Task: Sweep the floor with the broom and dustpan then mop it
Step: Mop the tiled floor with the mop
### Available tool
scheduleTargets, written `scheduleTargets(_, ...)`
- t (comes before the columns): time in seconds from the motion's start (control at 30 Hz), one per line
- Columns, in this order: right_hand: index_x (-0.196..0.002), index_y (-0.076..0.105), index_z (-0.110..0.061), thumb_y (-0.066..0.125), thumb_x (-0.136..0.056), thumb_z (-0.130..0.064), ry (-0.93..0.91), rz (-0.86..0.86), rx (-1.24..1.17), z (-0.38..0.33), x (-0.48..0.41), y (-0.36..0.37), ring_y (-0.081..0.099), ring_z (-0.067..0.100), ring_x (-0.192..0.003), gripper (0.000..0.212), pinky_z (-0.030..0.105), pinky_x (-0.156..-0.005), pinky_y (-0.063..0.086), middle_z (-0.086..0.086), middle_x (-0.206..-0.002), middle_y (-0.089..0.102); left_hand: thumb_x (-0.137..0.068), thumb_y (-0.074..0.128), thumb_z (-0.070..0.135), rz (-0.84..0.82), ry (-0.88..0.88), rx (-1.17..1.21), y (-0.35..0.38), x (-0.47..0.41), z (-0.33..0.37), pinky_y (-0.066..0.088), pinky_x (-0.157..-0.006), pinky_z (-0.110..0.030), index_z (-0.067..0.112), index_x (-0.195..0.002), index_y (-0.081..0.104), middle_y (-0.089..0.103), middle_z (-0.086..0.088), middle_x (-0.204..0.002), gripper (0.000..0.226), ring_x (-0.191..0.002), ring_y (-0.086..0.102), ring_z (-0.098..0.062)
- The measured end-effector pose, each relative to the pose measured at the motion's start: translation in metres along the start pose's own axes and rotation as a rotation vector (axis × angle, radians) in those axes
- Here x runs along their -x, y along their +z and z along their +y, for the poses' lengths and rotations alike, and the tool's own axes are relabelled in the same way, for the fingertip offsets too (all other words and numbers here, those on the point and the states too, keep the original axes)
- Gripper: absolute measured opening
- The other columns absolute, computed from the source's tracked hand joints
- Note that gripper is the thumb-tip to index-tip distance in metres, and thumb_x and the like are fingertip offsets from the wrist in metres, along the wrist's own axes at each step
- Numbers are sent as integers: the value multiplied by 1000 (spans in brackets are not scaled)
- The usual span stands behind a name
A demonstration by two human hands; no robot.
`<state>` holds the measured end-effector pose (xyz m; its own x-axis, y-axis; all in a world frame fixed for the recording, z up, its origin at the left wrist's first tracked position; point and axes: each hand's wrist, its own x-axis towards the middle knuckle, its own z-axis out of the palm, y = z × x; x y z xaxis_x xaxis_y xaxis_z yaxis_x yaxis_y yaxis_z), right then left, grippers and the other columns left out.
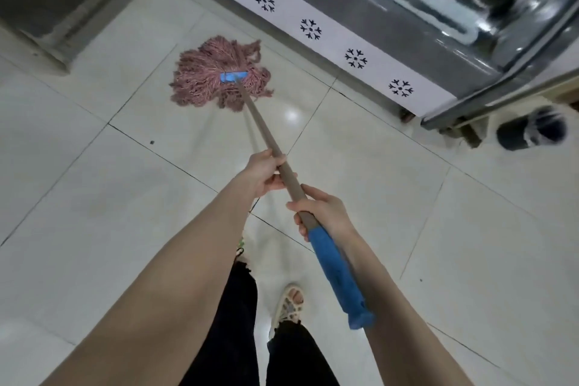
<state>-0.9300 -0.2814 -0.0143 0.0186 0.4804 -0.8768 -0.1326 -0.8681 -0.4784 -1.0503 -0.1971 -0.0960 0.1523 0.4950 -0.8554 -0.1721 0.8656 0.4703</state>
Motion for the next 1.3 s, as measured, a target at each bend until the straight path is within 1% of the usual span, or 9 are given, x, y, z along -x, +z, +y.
scheduleTargets(0.13,-136,51,-11,71,-80,-5,-41,75,-75,53,37,-83,47,16,-37,60,20,-38,38,10,-56,56,-97,51,9,-82,-23,-51,80,13,-69,56,-48,-32,-1,-137,38,53,-14,-92,43,-67,67,-27)
scheduleTargets(0.3,-129,58,-12,69,-85,-13,-94,186,-196,113,91,-168,49,16,-40,45,20,-40,40,10,-59,57,-98,50,12,-208,-66,-165,173,44,-145,56,-48,-31,2,-131,44,53,-15,-101,35,-74,66,-27)
scheduleTargets(0.5,-123,61,-16,68,-87,-18,-98,200,-310,149,115,-194,48,17,-41,37,21,-41,41,10,-61,55,-98,50,13,-254,-59,-205,198,63,-185,57,-51,-30,2,-133,43,53,-14,-97,38,-73,67,-25)
scheduleTargets(0.63,-124,59,-21,68,-88,-17,-95,183,-328,165,117,-169,47,17,-41,38,21,-40,41,11,-62,54,-98,52,16,-241,-58,-172,170,70,-197,58,-57,-33,6,-130,47,57,-13,-97,34,-68,70,-22)
scheduleTargets(0.7,-120,60,-23,67,-88,-12,-99,178,-342,169,117,-151,47,15,-39,34,20,-38,41,13,-64,51,-98,50,15,-230,-58,-169,153,74,-197,57,-62,-35,10,-102,55,57,-13,-93,7,-72,67,-24)
scheduleTargets(0.77,-120,60,-20,66,-87,-7,-103,165,-344,171,118,-128,46,14,-36,36,19,-37,40,13,-66,50,-99,50,13,-213,-47,-153,131,79,-194,55,-65,-36,16,-85,51,57,-12,-90,14,-74,64,-25)
scheduleTargets(0.9,-122,61,-15,67,-85,-3,-93,132,-339,177,120,-85,46,15,-36,40,19,-37,40,12,-67,48,-99,49,13,-191,-42,-173,80,85,-188,58,-58,-33,11,-96,55,56,-12,-90,6,-70,67,-23)
scheduleTargets(1.07,-127,59,-6,70,-81,-1,-85,70,-301,193,108,-21,48,19,-45,48,23,-39,42,9,-61,48,-98,49,10,-110,-17,-156,7,96,-179,58,-53,-34,0,-134,43,54,-13,-88,38,-56,69,-22)
scheduleTargets(1.3,-121,62,-6,70,-82,-3,-60,-71,-174,199,111,58,48,14,-38,40,18,-37,39,9,-62,49,-101,43,9,33,10,-124,-95,116,-168,58,-53,-32,2,-103,51,56,-16,-91,12,-69,66,-23)
